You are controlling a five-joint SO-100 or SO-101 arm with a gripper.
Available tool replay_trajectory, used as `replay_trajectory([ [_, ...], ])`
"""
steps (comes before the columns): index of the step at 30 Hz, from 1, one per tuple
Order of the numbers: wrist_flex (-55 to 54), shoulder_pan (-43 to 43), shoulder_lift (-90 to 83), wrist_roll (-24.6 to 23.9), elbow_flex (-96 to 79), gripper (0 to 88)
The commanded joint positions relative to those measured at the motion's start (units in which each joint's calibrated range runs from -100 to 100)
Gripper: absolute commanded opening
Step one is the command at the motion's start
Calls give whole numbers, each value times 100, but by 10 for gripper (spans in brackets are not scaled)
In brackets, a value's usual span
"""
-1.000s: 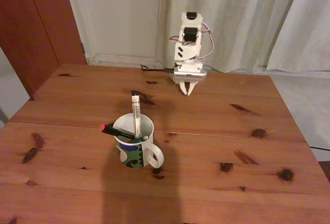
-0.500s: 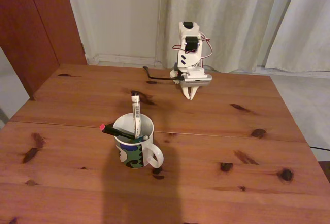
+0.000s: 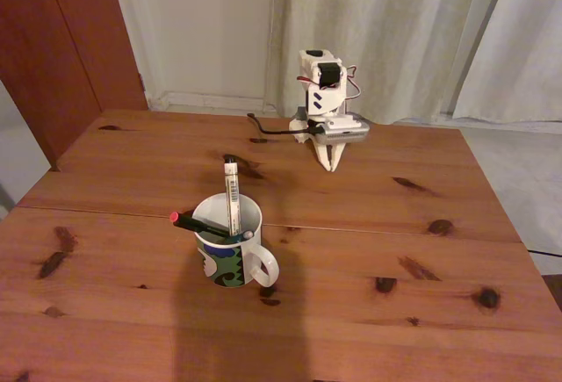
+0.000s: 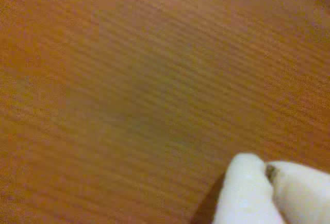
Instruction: Clean up the desk and place the pens and markers into the cup
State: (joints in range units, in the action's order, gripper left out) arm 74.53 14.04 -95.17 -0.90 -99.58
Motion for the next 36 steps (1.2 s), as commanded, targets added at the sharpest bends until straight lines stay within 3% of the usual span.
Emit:
replay_trajectory([
  [1,26,39,-251,7,-6,7],
  [8,26,23,-284,111,3,8],
  [12,78,-25,-284,410,3,8],
  [36,241,-17,-276,405,-6,9],
])
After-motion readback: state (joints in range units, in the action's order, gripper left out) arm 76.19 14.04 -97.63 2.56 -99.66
